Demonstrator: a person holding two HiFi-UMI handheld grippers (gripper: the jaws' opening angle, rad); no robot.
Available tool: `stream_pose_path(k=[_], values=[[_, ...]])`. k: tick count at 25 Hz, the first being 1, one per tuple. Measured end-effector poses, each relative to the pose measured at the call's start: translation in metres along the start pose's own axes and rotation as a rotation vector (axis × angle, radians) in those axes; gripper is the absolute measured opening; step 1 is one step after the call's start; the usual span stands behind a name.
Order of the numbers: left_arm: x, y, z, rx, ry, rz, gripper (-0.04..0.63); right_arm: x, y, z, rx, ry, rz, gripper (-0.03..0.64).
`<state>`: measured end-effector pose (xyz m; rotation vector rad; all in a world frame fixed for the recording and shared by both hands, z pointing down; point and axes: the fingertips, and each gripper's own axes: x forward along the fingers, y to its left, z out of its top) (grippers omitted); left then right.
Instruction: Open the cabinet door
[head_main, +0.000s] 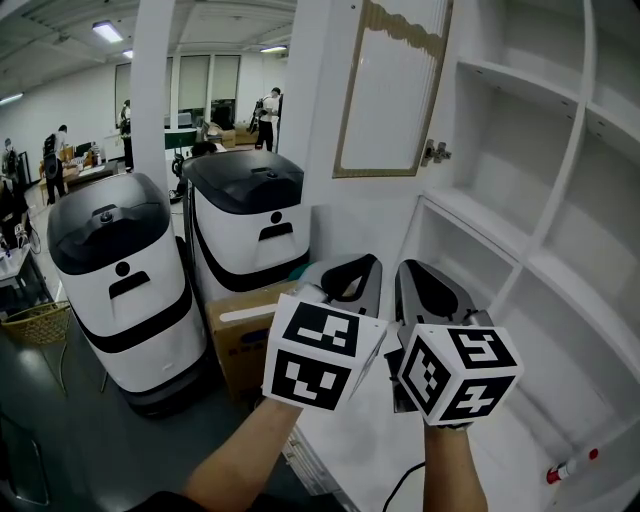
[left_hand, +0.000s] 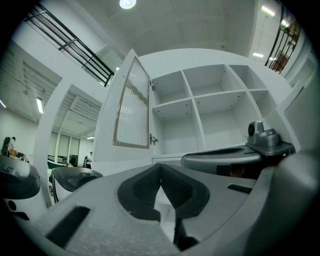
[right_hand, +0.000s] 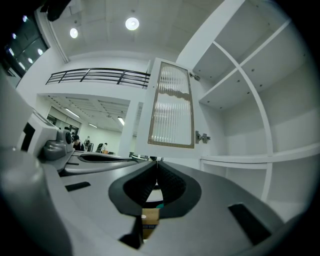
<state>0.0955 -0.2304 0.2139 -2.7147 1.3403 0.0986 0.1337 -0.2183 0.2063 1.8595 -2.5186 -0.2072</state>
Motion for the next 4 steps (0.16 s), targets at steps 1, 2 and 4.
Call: stream_pose_path(k=[1, 2, 4], values=[[0.0, 0.0004, -0.0001, 0.001, 0.0, 0.0, 0.014, 0.0007, 0.0002, 0.0004, -0.002, -0.001, 0.0, 0.021], [0.0001, 0.0008, -0.0003, 0.002, 0.0, 0.001, 0.014, 0.0013, 0.0005, 0.0009, -0.003, -0.002, 0.001, 0.021], [0.0004, 0.0017, -0.001, 0.004, 0.001, 0.002, 0.014, 0.0026, 0.001, 0.0018, -0.005, -0.004, 0.002, 0.021]])
